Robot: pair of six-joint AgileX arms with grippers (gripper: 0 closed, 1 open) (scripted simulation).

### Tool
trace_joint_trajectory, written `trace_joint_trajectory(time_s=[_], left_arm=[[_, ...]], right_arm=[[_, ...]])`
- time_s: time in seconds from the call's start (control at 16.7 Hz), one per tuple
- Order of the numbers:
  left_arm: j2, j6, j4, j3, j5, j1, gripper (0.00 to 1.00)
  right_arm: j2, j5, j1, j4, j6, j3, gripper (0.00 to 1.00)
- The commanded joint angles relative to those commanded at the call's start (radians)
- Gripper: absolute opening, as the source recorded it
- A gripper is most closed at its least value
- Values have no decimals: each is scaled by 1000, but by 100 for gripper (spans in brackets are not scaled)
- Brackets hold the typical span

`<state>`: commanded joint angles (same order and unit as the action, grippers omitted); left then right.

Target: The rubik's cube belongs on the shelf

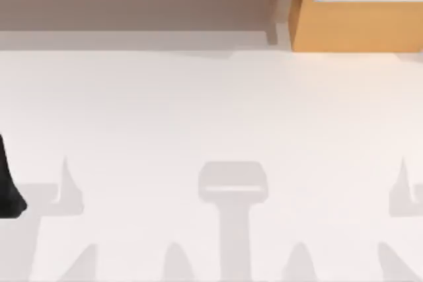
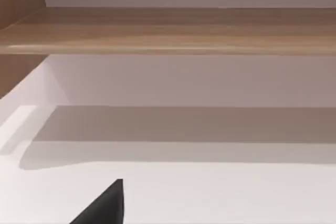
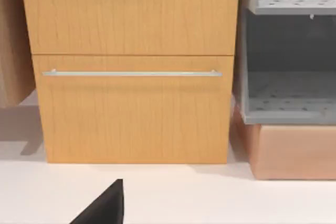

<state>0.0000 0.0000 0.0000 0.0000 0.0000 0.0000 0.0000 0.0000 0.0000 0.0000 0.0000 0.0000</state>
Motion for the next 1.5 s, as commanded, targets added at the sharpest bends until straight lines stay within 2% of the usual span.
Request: trace_joint_trajectory(time_s=[0.24, 0.54, 0.84, 1.5], left_arm=[[0, 0, 0, 0, 0, 0, 100], [0, 0, 0, 0, 0, 0, 100], [0, 0, 0, 0, 0, 0, 100], [0, 0, 0, 0, 0, 0, 100]], right_arm=[[24, 3, 3, 14, -24, 12, 100], [241, 21, 31, 131, -209, 111, 100], [652, 49, 80, 353, -511, 288, 100], [1753, 153, 161, 985, -1245, 748, 100]])
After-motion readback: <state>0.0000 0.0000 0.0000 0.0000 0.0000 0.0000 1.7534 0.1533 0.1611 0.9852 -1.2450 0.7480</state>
